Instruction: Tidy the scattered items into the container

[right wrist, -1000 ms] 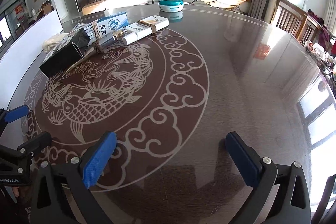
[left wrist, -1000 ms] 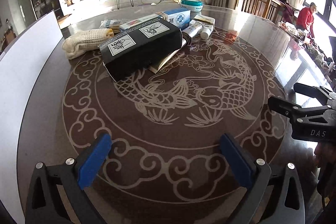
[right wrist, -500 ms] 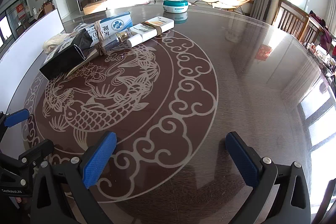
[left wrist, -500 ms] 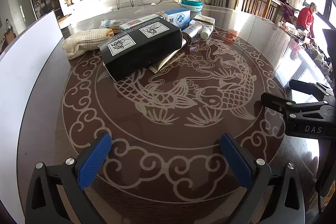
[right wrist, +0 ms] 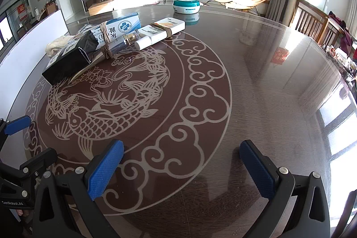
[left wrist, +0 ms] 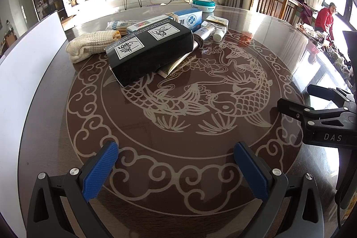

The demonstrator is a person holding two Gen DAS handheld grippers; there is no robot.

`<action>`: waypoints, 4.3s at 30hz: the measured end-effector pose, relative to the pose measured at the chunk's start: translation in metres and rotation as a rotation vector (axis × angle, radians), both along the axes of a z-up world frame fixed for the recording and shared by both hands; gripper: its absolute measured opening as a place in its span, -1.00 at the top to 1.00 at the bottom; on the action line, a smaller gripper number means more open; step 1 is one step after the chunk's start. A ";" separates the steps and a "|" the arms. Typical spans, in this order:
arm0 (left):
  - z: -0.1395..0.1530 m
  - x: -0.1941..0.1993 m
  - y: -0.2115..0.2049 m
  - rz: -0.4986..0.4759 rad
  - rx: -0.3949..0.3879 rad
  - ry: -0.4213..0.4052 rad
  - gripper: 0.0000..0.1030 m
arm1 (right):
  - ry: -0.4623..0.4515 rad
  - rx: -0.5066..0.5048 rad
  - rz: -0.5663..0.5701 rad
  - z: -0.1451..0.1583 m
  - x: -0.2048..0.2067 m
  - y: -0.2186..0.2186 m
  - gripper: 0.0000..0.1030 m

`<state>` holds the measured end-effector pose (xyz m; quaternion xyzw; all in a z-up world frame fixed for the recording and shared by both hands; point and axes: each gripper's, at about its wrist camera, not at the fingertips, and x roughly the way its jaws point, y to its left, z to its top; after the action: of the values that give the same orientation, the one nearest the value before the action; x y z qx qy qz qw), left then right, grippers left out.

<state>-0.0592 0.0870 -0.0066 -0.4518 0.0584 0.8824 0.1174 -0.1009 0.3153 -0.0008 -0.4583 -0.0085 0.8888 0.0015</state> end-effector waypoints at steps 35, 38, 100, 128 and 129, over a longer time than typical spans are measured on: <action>0.000 0.000 0.000 0.000 0.000 0.000 -1.00 | 0.000 0.000 0.000 0.000 0.000 0.000 -1.00; 0.000 0.000 0.000 0.000 0.000 0.000 -1.00 | 0.000 0.000 0.000 0.000 0.000 0.000 -1.00; 0.000 0.000 0.000 0.000 0.000 0.000 -1.00 | 0.000 -0.001 0.001 0.000 0.000 0.000 -1.00; 0.010 -0.019 -0.007 -0.105 -0.052 -0.033 -1.00 | 0.001 -0.001 0.002 0.000 0.000 0.000 -1.00; 0.021 -0.022 -0.015 -0.081 -0.051 0.023 -1.00 | 0.001 -0.001 0.002 0.000 0.000 0.000 -1.00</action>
<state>-0.0814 0.0722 0.0139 -0.4419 0.1003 0.8802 0.1409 -0.1013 0.3156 -0.0005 -0.4581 -0.0083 0.8889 0.0003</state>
